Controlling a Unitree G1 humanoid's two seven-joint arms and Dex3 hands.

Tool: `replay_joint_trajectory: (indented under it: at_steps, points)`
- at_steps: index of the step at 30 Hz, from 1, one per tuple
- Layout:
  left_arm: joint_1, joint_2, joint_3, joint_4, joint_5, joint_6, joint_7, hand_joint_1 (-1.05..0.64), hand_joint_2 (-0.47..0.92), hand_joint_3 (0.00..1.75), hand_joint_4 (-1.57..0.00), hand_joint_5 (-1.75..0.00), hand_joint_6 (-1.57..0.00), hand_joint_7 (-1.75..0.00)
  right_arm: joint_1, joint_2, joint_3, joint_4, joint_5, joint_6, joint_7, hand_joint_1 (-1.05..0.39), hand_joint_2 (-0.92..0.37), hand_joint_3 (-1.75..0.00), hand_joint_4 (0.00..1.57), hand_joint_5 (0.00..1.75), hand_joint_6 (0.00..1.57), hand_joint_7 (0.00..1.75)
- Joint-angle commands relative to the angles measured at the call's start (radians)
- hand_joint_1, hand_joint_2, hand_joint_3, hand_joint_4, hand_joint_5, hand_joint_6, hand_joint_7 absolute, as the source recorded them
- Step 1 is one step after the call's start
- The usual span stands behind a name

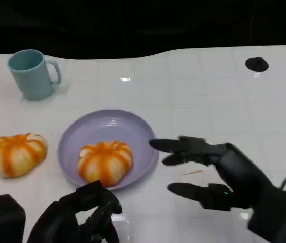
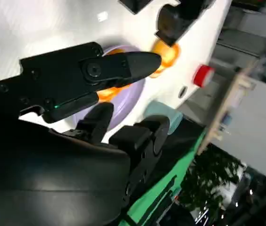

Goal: Grasp the bread from the table and place it into the plate.

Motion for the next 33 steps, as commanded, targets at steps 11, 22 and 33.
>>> replay_joint_trajectory:
  at_steps: [11,22,33]
  points:
    - [0.002,0.001,0.006,-0.022,-0.009,0.02,0.011,-0.5,0.88,0.5,-0.74,-1.75,-0.64,-1.52,0.213,-0.05,-0.145,-0.088,0.098,-0.133,0.005,-0.16,-0.43,-1.39,0.72,1.73,0.72,1.48]
    - [0.009,0.005,0.018,-0.037,-0.015,0.035,0.009,-0.5,0.89,0.51,-0.74,-1.75,-0.64,-1.52,0.4,-0.025,-0.156,-0.273,0.067,0.02,-0.068,-0.14,-0.46,-1.36,0.84,1.75,0.69,1.55]
    - [0.019,0.012,0.038,-0.037,-0.025,0.028,0.004,-0.49,0.89,0.5,-0.73,-1.75,-0.63,-1.53,0.41,0.008,-0.162,-0.203,0.038,-0.015,-0.135,-0.14,-0.48,-1.35,0.86,1.75,0.64,1.65]
